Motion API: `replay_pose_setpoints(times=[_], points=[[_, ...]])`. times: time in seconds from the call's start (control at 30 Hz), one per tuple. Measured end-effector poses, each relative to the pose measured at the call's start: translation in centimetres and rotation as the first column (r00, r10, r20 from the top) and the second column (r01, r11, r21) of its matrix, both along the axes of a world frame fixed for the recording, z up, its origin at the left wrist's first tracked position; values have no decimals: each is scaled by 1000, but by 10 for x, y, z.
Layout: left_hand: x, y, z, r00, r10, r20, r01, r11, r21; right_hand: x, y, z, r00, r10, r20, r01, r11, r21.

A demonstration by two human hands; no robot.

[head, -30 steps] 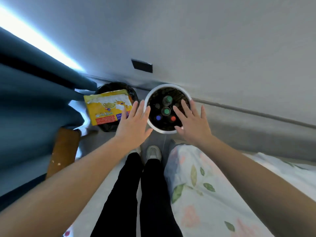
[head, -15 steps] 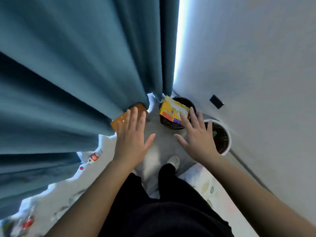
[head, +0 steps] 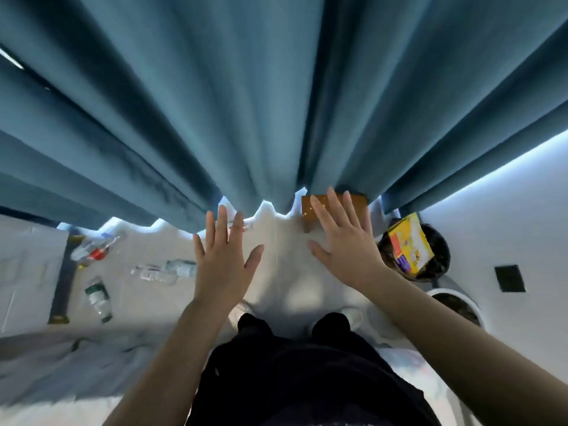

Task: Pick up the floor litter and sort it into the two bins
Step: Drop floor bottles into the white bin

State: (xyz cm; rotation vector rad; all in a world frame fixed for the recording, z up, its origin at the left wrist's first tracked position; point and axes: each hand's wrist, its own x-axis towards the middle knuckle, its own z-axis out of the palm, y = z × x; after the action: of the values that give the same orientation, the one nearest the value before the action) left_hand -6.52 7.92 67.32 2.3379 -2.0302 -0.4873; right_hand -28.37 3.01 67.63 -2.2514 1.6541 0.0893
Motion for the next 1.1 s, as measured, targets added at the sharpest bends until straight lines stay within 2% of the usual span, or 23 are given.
replay_pose_setpoints(times=[0.33, 0.5, 0.7, 0.8, 0.93, 1.03, 1.1], points=[[200, 48, -11, 965, 261, -6, -261, 964, 42, 210, 7, -10, 977, 192, 88, -201, 974, 104], [241, 58, -37, 907, 420, -30, -412, 901, 138, 261, -24, -38, 941, 338, -11, -332, 929, 164], [263, 48, -94, 799, 601, -26, -559, 758, 337, 320, -83, -89, 856, 508, -96, -468, 840, 275], [278, 35, -136, 759, 651, -7, -586, 688, 427, 349, -114, -130, 812, 563, -151, -493, 802, 337], [305, 16, -215, 706, 708, -14, -587, 597, 547, 383, -152, -209, 706, 657, -264, -527, 736, 424], [326, 5, -299, 663, 748, -32, -591, 548, 592, 405, -170, -291, 671, 659, -341, -475, 735, 484], [333, 1, -341, 677, 735, -38, -578, 563, 591, 411, -174, -332, 682, 628, -374, -415, 754, 508]])
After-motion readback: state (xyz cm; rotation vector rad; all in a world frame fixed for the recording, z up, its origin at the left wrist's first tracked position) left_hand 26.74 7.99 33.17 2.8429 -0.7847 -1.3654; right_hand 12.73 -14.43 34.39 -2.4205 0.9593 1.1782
